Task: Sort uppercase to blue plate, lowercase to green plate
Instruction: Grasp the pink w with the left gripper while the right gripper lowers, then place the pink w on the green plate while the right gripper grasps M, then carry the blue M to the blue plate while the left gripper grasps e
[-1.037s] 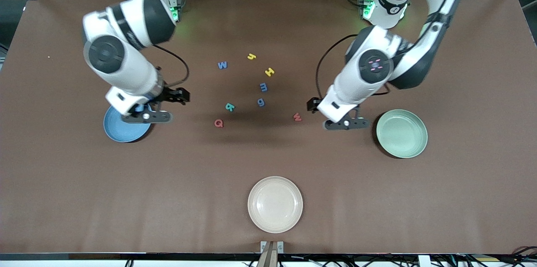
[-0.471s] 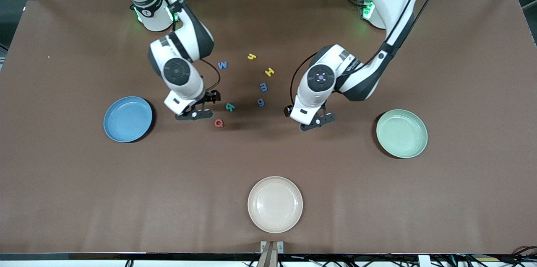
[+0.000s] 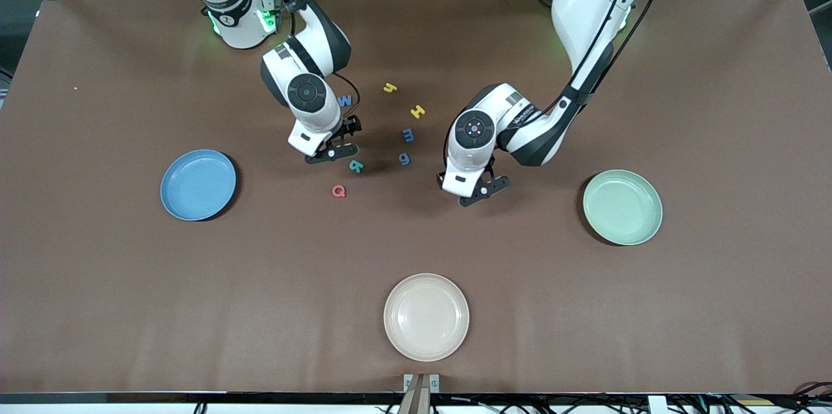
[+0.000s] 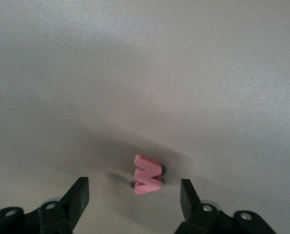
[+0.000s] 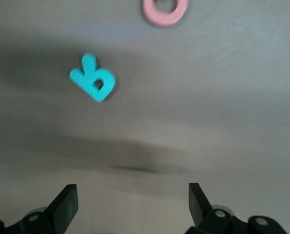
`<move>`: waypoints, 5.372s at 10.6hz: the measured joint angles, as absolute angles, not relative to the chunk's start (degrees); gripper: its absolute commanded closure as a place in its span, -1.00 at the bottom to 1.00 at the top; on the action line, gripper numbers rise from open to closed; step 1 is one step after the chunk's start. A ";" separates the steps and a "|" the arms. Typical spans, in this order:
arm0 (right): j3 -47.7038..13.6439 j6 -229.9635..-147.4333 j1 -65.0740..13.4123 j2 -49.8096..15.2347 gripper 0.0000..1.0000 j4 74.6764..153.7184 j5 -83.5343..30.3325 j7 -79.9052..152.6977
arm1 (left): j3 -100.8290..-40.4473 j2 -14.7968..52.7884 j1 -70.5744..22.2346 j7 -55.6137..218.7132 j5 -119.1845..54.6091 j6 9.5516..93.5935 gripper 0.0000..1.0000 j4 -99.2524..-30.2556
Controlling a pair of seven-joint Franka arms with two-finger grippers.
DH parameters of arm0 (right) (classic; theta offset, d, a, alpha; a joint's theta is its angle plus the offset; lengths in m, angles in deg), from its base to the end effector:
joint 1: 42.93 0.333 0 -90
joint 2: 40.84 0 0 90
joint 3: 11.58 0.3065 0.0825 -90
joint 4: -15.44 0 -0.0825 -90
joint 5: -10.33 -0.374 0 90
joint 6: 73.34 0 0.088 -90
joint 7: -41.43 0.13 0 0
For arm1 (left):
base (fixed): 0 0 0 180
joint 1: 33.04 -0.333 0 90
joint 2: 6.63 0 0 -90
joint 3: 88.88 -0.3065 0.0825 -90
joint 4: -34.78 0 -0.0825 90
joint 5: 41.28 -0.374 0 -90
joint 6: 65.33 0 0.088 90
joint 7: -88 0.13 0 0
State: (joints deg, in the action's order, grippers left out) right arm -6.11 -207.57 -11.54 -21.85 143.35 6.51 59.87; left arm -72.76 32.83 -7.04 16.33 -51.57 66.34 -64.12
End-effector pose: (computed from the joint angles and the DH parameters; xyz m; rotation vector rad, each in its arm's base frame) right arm 0.4046 0.3085 0.1825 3.0569 0.4120 -0.3554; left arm 0.4899 -0.4198 0.1676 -3.0206 -0.6812 0.1375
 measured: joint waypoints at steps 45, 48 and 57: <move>1.89 -227.17 -10.37 -28.87 0.32 165.66 -7.58 48.25 | -61.25 33.53 -6.64 6.45 -57.05 67.38 -0.88 -64.08; -3.29 -220.26 -10.59 -29.40 0.34 162.89 -7.59 42.65 | -61.53 33.91 -5.16 3.18 -57.09 67.38 -0.80 -63.73; -25.91 -195.03 -11.20 -30.18 0.38 145.45 12.26 32.06 | -63.25 37.98 0.15 -0.88 -60.22 67.39 -0.50 -61.85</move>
State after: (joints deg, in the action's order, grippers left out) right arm -25.91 -195.03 -11.20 -30.18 145.45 12.26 32.06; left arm -63.25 37.98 0.15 -0.88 -60.22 67.39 -61.85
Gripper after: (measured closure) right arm 0.551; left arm 0.216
